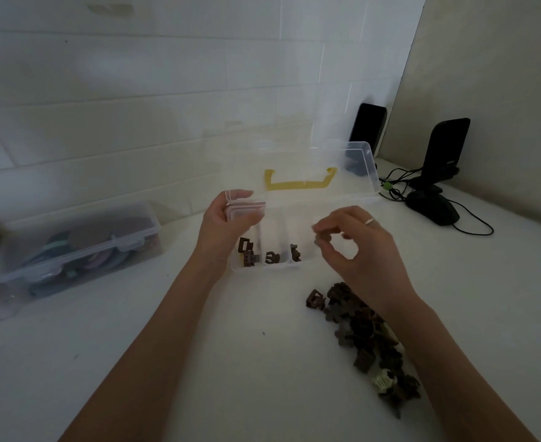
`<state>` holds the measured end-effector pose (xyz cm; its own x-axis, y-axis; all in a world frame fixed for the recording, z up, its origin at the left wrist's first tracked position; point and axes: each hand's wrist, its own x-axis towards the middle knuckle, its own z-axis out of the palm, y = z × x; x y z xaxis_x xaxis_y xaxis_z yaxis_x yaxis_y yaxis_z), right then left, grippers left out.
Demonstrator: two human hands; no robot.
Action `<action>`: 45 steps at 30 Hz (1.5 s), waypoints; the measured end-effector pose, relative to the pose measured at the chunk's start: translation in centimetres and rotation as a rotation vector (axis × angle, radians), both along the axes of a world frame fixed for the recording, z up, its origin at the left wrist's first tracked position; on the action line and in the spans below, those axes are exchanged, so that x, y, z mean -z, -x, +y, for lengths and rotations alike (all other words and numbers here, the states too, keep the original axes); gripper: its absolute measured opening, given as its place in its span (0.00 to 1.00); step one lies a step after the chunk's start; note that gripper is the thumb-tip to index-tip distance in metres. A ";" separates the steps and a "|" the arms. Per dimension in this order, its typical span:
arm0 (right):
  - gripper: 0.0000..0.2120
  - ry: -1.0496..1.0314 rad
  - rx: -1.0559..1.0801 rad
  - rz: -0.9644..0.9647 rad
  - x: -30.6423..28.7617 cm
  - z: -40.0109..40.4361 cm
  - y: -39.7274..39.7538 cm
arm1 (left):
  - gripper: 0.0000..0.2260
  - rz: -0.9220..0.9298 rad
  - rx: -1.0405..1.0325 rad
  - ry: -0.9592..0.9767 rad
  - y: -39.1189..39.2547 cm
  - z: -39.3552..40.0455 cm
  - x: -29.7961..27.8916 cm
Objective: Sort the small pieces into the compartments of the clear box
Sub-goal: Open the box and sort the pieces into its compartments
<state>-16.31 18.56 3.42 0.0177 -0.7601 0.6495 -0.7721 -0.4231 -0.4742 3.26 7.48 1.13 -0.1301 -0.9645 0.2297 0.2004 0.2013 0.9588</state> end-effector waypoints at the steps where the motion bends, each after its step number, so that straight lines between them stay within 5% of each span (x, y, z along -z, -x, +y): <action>1: 0.08 0.028 0.036 -0.004 -0.1 -0.1 0.3 | 0.16 -0.002 0.003 0.005 0.0 0.0 0.0; 11: 0.08 0.050 0.141 -0.064 0.0 -0.5 2.3 | 0.14 -0.004 0.017 0.026 -0.5 -0.3 0.1; 24: 0.05 -0.254 -0.039 0.093 -0.5 -0.1 2.3 | 0.16 -0.028 -0.017 0.004 -1.1 -0.5 0.0; 37: 0.13 -0.501 -0.082 0.560 0.6 0.6 -0.2 | 0.18 -0.033 -0.039 -0.042 -1.1 -0.5 -0.1; 45: 0.07 -0.476 -0.094 0.355 0.6 0.5 -1.0 | 0.15 -0.001 -0.050 -0.063 -0.8 -0.6 -0.1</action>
